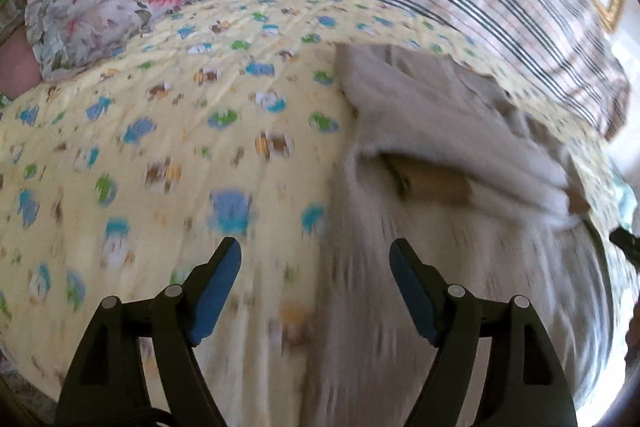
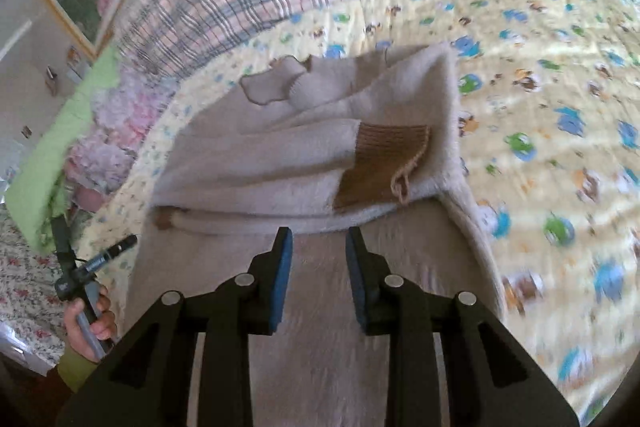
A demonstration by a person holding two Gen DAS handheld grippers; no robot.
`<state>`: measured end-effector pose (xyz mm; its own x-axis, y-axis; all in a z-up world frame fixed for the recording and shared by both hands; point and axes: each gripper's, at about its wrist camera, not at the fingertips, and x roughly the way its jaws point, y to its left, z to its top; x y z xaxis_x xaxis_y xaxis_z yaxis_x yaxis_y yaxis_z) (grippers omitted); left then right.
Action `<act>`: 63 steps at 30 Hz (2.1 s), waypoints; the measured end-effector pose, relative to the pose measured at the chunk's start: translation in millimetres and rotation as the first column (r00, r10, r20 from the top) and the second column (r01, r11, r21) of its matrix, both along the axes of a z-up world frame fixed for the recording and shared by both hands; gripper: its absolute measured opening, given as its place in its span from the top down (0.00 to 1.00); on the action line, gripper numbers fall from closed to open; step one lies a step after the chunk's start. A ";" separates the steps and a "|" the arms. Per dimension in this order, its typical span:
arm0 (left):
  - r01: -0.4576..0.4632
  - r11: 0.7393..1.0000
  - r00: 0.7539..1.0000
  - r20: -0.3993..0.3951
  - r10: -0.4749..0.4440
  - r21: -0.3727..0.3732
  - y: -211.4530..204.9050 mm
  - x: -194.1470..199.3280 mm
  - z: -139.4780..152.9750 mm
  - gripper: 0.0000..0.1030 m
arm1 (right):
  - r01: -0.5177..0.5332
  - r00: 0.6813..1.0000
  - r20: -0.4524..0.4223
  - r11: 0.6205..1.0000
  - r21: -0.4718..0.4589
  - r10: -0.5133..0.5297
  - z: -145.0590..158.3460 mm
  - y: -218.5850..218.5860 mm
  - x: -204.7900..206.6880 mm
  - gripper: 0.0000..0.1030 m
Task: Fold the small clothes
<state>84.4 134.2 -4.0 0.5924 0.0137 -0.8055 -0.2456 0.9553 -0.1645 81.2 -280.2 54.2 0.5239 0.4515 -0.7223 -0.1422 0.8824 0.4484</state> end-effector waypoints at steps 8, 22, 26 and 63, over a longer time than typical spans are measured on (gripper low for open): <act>0.120 0.989 0.990 -0.059 -0.125 -0.081 -15.3 -67.0 -5.9 0.24 | 0.018 1.000 0.015 0.998 0.053 -0.019 -2.1 -15.7 -71.2 0.67; 0.239 0.951 0.960 -0.100 -0.262 -0.195 -55.6 -155.5 -49.1 0.23 | 0.064 0.998 0.006 0.995 0.079 -0.064 -28.5 -57.4 -199.3 0.64; 0.247 0.942 0.961 -0.071 -0.269 -0.226 -59.0 -164.6 -55.0 0.23 | 0.065 0.998 -0.006 0.993 0.095 -0.065 -38.2 -64.3 -218.5 0.61; 0.344 0.922 0.884 0.394 -0.253 -0.180 -31.7 -81.3 80.6 0.96 | -0.208 0.943 0.330 0.853 0.478 0.045 31.5 -36.2 -107.0 0.92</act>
<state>3.1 102.6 76.7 0.7842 -0.3742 -0.4949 0.1636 0.8942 -0.4168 -25.8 -316.5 85.7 0.5880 0.7840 -0.1992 -0.4339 0.5135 0.7403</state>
